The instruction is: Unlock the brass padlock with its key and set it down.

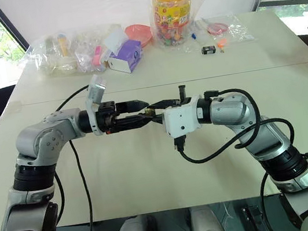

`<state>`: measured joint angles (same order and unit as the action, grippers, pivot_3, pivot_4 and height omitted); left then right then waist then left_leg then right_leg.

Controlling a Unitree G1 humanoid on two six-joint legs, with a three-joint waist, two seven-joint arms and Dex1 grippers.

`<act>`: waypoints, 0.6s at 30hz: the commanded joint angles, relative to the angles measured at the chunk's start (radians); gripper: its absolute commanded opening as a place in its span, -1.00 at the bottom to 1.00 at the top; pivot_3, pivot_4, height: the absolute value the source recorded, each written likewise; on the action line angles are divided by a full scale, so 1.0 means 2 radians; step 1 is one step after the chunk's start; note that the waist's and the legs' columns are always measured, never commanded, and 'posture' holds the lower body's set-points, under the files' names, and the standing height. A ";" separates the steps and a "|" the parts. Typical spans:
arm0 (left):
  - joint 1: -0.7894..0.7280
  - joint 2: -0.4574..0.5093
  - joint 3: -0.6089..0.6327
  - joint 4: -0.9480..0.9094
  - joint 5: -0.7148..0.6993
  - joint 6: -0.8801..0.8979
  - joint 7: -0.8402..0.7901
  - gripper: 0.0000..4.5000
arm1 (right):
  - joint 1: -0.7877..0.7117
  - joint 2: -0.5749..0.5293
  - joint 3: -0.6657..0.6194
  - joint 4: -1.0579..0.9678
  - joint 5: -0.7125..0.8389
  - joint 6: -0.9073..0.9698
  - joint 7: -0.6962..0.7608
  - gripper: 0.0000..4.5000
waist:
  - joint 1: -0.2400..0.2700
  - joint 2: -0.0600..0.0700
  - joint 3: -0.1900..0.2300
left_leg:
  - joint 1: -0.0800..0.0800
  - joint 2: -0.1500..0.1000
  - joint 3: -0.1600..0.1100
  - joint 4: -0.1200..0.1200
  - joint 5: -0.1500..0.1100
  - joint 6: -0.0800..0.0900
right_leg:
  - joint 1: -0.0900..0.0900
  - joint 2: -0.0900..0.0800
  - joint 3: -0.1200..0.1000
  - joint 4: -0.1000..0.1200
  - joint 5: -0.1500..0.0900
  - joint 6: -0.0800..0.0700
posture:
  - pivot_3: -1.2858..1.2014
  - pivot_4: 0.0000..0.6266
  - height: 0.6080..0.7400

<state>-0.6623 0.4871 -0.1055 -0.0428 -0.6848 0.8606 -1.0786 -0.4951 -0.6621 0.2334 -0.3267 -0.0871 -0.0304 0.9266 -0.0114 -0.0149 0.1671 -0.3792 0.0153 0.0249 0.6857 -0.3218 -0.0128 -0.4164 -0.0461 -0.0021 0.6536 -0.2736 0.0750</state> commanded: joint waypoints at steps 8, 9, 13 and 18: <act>-0.010 -0.024 0.026 0.019 -0.013 0.007 0.024 0.49 | -0.012 0.001 -0.009 -0.006 -0.005 -0.011 -0.013 -0.70 | 0.000 0.000 0.000 | 0.000 0.000 0.000 0.000 0.000 0.000 | 0.000 0.000 0.000 0.000 0.000 0.000 | 0.03 -0.52 1.00; -0.013 -0.025 0.031 0.020 -0.017 0.011 0.027 0.35 | -0.012 0.001 -0.009 -0.006 -0.005 -0.012 -0.013 -0.70 | 0.000 0.000 0.000 | 0.000 0.000 0.000 0.000 0.000 0.000 | 0.000 0.000 0.000 0.000 0.000 0.000 | 0.03 -0.52 1.00; -0.017 -0.022 0.042 0.022 -0.027 0.025 0.030 -0.50 | -0.011 0.000 -0.008 -0.004 -0.007 -0.014 -0.015 -0.70 | 0.000 0.000 0.000 | 0.000 0.000 0.000 0.000 0.000 0.000 | 0.000 0.000 0.000 0.000 0.000 0.000 | 0.03 -0.52 1.00; -0.013 -0.014 0.042 0.016 -0.032 0.036 0.026 -0.99 | -0.009 0.000 -0.007 -0.003 -0.009 -0.018 -0.016 -0.70 | 0.000 0.000 0.000 | 0.000 0.000 0.000 0.000 0.000 0.000 | 0.000 0.000 0.000 0.000 0.000 0.000 | 0.03 -0.52 1.00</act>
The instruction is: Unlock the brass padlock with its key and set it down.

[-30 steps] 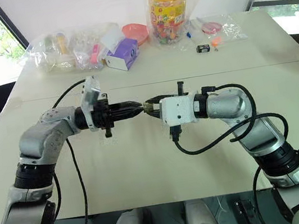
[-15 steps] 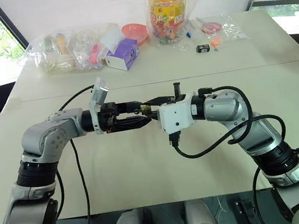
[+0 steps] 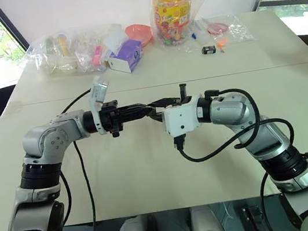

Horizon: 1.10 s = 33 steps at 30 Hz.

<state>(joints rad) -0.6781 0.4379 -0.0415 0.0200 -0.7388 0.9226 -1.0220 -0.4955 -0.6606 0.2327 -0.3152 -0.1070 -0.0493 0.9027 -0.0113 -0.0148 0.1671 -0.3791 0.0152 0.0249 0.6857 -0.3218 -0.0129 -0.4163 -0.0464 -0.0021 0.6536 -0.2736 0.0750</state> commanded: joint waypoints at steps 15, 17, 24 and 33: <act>0.004 0.021 -0.014 -0.032 -0.005 0.009 -0.013 -1.00 | -0.015 0.005 -0.009 -0.011 0.014 0.017 -0.003 -0.23 | 0.000 0.000 0.000 | 0.000 0.000 0.000 0.000 0.000 0.000 | 0.000 0.000 0.000 0.000 0.000 0.000 | 0.03 -0.52 1.00; 0.003 0.021 -0.014 -0.030 -0.006 0.009 -0.013 -1.00 | -0.014 0.007 -0.012 -0.014 0.020 0.033 -0.004 0.24 | 0.000 0.000 0.000 | 0.000 0.000 0.000 0.000 0.000 0.000 | 0.000 0.000 0.000 0.000 0.000 0.000 | 0.03 -0.52 1.00; -0.002 0.025 -0.009 -0.024 0.000 0.006 -0.013 -1.00 | 0.012 0.004 -0.062 -0.051 0.106 0.180 0.005 0.96 | 0.001 0.000 0.000 | 0.000 0.000 0.000 0.000 0.000 0.000 | 0.000 0.000 0.000 0.000 0.000 0.000 | 0.03 -0.52 1.00; -0.010 0.027 -0.014 -0.005 0.021 -0.017 -0.022 -1.00 | 0.027 -0.002 -0.107 -0.129 0.230 0.342 -0.005 -0.90 | 0.000 0.000 0.000 | 0.000 0.000 0.000 0.000 0.000 0.000 | 0.000 0.000 0.000 0.000 0.000 0.000 | 0.03 -0.52 1.00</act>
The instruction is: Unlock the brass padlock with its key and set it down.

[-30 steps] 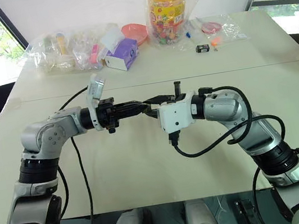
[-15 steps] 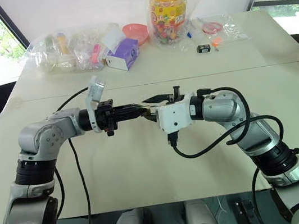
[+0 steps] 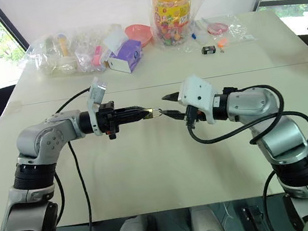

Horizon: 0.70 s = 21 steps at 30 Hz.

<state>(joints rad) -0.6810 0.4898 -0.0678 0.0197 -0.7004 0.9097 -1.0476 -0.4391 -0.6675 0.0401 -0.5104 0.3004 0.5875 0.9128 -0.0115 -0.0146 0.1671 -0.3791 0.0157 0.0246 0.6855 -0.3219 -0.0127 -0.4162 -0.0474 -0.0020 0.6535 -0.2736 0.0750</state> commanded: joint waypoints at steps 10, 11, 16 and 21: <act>-0.012 -0.004 0.002 -0.008 0.001 -0.005 -0.013 -1.00 | -0.002 0.013 0.008 -0.035 0.041 0.044 -0.050 -0.99 | 0.001 0.000 0.000 | 0.000 0.000 0.000 0.000 0.000 0.000 | 0.000 0.000 0.000 0.000 0.000 0.000 | 0.03 -0.52 1.00; -0.014 -0.005 0.005 -0.009 -0.002 -0.002 -0.013 -1.00 | 0.000 0.014 0.010 -0.028 0.038 0.039 -0.051 -0.99 | 0.001 0.000 0.000 | 0.000 0.000 0.000 0.000 0.000 0.000 | 0.000 0.000 0.000 0.000 0.000 0.000 | 0.03 -0.52 1.00; -0.014 -0.005 0.011 -0.019 -0.013 0.012 -0.014 -1.00 | 0.009 0.017 0.025 0.018 0.019 0.003 -0.053 -0.99 | 0.000 0.000 0.000 | 0.000 0.000 0.000 0.000 0.000 0.000 | 0.000 0.000 0.000 0.000 0.000 0.000 | 0.03 -0.52 1.00; -0.013 -0.002 0.012 -0.024 -0.018 0.017 -0.015 -1.00 | 0.010 0.020 0.036 0.057 0.006 -0.027 -0.049 -0.99 | 0.000 0.000 0.000 | 0.000 0.000 0.000 0.000 0.000 0.000 | 0.000 0.000 0.000 0.000 0.000 0.000 | 0.03 -0.52 1.00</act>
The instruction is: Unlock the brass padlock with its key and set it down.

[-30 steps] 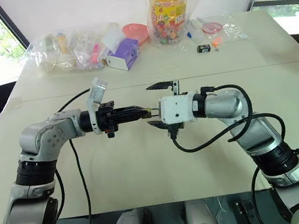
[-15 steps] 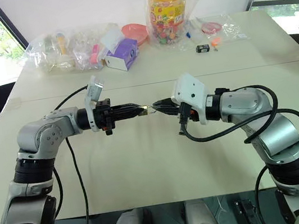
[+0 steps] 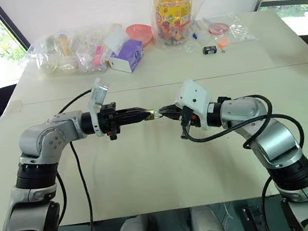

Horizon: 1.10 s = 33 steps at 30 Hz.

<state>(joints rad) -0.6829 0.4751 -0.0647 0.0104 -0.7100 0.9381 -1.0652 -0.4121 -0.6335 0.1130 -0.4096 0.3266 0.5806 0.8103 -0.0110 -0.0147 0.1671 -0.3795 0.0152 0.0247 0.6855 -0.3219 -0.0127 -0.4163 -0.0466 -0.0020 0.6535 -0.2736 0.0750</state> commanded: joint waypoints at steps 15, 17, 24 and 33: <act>-0.006 -0.002 0.001 -0.004 0.010 -0.021 -0.003 -1.00 | 0.039 -0.025 -0.007 -0.046 -0.003 -0.017 0.010 -0.99 | 0.001 0.000 0.000 | 0.000 0.000 0.000 0.000 0.000 0.000 | 0.000 0.000 0.000 0.000 0.000 0.000 | 0.03 -0.52 1.00; -0.005 -0.004 -0.003 -0.001 0.015 -0.025 -0.005 -1.00 | 0.064 -0.042 -0.016 -0.058 -0.009 -0.019 0.009 -0.99 | 0.002 0.000 0.000 | 0.000 0.000 0.000 0.000 0.000 0.000 | 0.000 0.000 0.000 0.000 0.000 0.000 | 0.03 -0.52 1.00; 0.013 -0.035 -0.036 0.031 0.055 -0.070 0.004 -1.00 | 0.189 -0.083 -0.083 -0.142 0.002 0.003 -0.012 -0.99 | 0.007 0.000 0.000 | 0.000 0.000 0.000 0.000 0.000 0.000 | 0.000 0.000 0.000 0.000 0.000 0.000 | 0.03 -0.52 1.00; -0.016 -0.162 -0.053 0.211 0.154 -0.195 0.103 -1.00 | 0.231 -0.050 -0.111 -0.230 0.025 0.069 -0.088 -0.99 | 0.012 0.000 0.000 | 0.002 0.000 0.000 0.000 0.000 0.000 | 0.002 0.001 0.000 -0.001 0.000 0.000 | 0.03 -0.52 1.00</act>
<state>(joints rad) -0.6841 0.1766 -0.1801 0.3905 -0.4287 0.6008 -0.8951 0.0531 -0.7454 -0.0893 -0.8230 0.3665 0.7127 0.6618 0.0128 -0.0153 0.1671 -0.3754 0.0145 0.0244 0.6856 -0.3223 -0.0120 -0.4113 -0.0452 -0.0021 0.6518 -0.2736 0.0750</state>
